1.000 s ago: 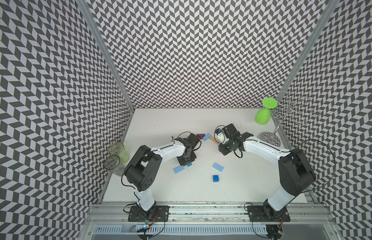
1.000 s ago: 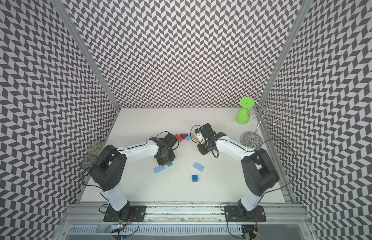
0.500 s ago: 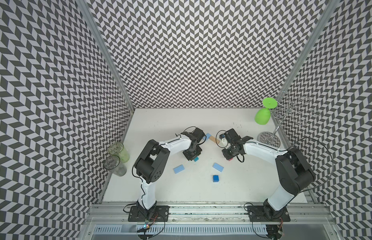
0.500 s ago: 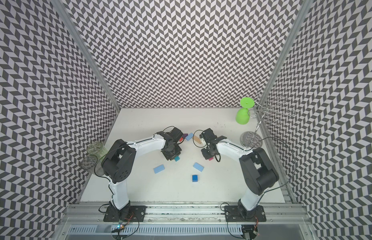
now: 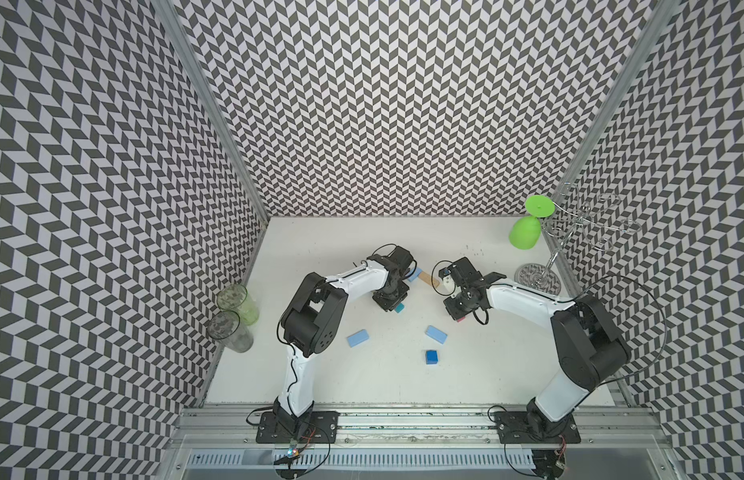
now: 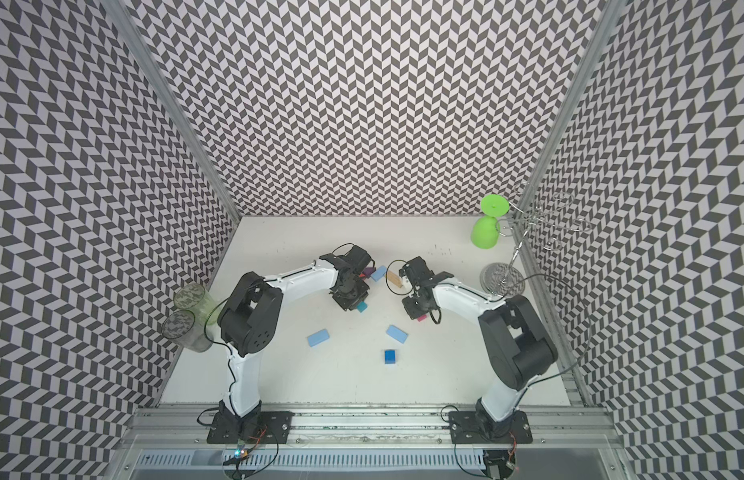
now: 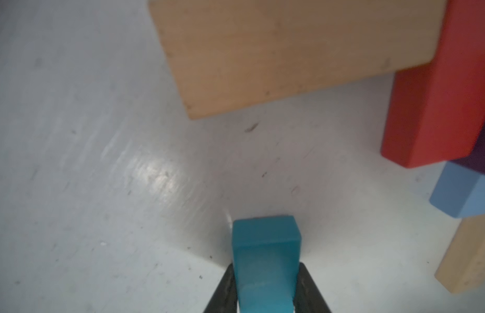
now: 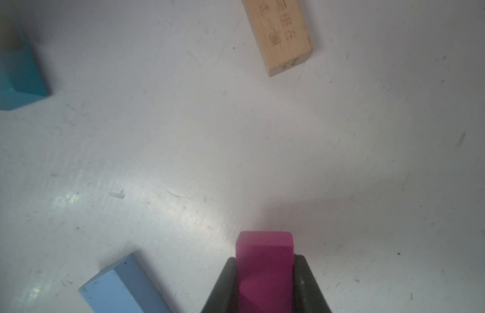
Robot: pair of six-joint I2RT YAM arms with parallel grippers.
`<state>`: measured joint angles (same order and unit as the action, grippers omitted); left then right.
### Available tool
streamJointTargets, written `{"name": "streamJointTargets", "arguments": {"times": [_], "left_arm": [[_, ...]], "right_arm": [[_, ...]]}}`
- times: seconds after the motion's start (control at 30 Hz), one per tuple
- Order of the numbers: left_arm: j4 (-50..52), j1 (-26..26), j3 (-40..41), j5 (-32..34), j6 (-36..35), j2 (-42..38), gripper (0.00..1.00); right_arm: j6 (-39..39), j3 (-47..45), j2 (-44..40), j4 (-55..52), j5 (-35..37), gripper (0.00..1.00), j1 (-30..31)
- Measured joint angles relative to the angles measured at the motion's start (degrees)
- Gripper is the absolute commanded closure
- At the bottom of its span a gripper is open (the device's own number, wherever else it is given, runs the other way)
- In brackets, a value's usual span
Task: Assemble a heart with building blocks
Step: Assemble the building block at the center of the board.
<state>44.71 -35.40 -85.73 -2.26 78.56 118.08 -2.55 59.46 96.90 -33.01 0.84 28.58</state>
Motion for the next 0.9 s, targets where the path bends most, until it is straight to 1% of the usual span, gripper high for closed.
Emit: {"name": "streamJointTargets", "arguments": {"times": [0.43, 0.9], "left_arm": [[1.18, 2.60, -1.55, 1.57, 0.44, 0.87, 0.93], [2.16, 3.65, -2.49, 2.67, 0.39, 1.38, 0.93]], "right_arm": [[-0.04, 0.00, 1.70, 0.11, -2.40, 1.00, 0.00], [-0.66, 0.04, 1.81, 0.26, -3.72, 1.00, 0.00]]}}
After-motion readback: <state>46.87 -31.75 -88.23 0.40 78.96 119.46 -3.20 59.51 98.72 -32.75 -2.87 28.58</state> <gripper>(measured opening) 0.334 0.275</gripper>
